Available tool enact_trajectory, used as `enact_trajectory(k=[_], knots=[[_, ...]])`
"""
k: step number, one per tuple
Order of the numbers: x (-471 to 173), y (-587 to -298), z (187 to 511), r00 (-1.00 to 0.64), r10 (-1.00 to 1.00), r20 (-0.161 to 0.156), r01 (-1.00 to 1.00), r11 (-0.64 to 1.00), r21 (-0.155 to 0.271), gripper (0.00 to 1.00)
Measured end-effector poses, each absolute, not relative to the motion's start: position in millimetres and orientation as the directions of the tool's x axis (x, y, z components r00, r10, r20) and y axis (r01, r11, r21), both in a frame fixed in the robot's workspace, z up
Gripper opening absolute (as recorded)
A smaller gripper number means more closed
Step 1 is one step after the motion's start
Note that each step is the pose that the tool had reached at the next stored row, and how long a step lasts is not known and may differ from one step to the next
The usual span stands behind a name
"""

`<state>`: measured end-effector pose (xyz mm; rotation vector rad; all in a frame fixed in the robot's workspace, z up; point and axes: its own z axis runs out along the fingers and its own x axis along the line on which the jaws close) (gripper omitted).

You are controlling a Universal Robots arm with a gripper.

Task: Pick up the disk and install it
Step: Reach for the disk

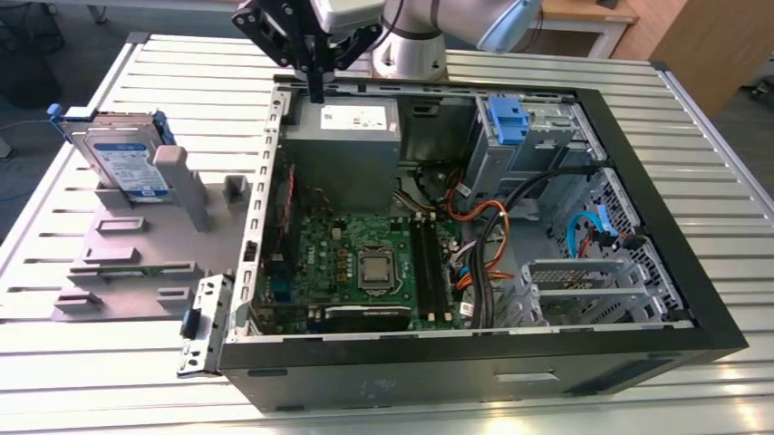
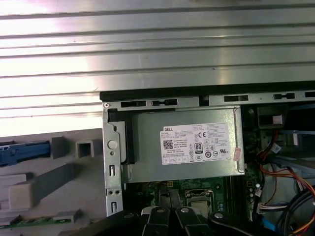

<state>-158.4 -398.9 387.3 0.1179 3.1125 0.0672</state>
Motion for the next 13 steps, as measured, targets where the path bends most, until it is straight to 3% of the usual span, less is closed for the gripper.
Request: enact_trajectory(k=[13], knots=[[-163.6,-398.9,386.8,-0.997,0.076,-0.024,0.075,0.996,0.044,0.11]])
